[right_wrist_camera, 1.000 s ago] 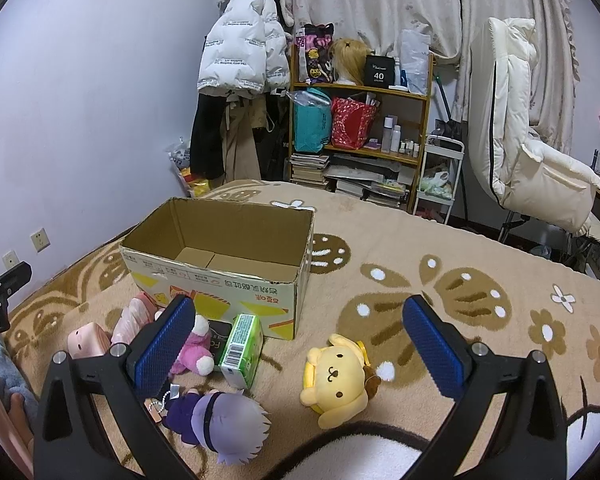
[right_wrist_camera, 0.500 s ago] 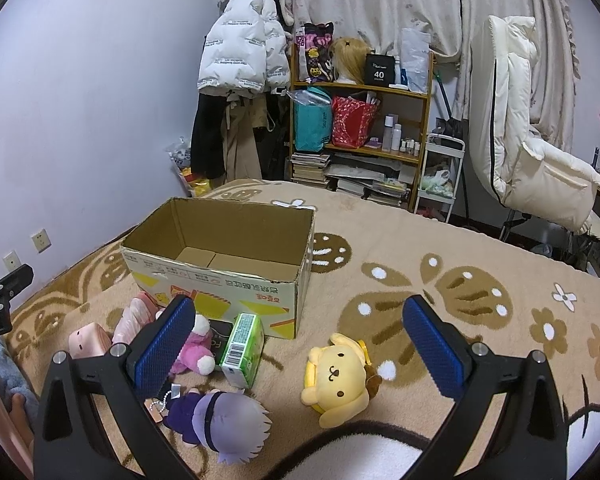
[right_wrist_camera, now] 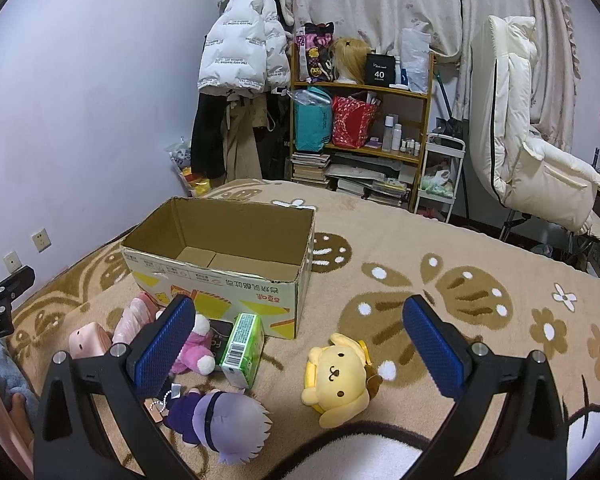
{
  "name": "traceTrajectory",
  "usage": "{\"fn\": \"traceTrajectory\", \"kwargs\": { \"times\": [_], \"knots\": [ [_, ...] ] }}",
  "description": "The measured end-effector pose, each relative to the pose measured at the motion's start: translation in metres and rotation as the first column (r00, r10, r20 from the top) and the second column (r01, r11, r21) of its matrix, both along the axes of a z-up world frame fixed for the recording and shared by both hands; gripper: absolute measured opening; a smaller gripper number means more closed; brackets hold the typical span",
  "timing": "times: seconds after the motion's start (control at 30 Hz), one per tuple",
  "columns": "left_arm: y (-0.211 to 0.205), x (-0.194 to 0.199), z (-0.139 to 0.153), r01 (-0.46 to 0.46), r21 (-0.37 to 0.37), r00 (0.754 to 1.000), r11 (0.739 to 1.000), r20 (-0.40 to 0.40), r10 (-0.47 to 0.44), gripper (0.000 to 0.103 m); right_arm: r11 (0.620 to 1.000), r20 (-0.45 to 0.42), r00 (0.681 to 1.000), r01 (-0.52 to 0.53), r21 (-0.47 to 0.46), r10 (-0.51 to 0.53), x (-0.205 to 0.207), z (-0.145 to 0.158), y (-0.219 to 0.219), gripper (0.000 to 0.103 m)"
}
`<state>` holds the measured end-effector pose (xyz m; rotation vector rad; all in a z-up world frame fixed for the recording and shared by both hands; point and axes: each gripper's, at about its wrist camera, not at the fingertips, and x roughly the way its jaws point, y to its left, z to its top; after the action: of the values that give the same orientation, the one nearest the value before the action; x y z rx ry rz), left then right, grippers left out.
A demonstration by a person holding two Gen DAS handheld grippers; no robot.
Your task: Organize soft objects
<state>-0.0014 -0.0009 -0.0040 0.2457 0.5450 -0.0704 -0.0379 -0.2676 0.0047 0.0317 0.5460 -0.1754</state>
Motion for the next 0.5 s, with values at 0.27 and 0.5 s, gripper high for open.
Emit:
{"fn": "traceTrajectory", "kwargs": {
  "times": [0.27, 0.5],
  "knots": [
    [-0.0006, 0.0010, -0.0016, -0.001, 0.002, 1.000, 1.000, -0.006, 0.001, 0.103, 1.000, 0.000, 1.000, 0.003, 0.001, -0.003, 0.0027, -0.0075, 0.0027, 0.103],
    [-0.0012, 0.0012, -0.0037, 0.000, 0.006, 1.000, 1.000, -0.008, 0.000, 0.103, 1.000, 0.000, 1.000, 0.003, 0.001, -0.003, 0.0005, -0.0011, 0.0006, 0.103]
  ]
}}
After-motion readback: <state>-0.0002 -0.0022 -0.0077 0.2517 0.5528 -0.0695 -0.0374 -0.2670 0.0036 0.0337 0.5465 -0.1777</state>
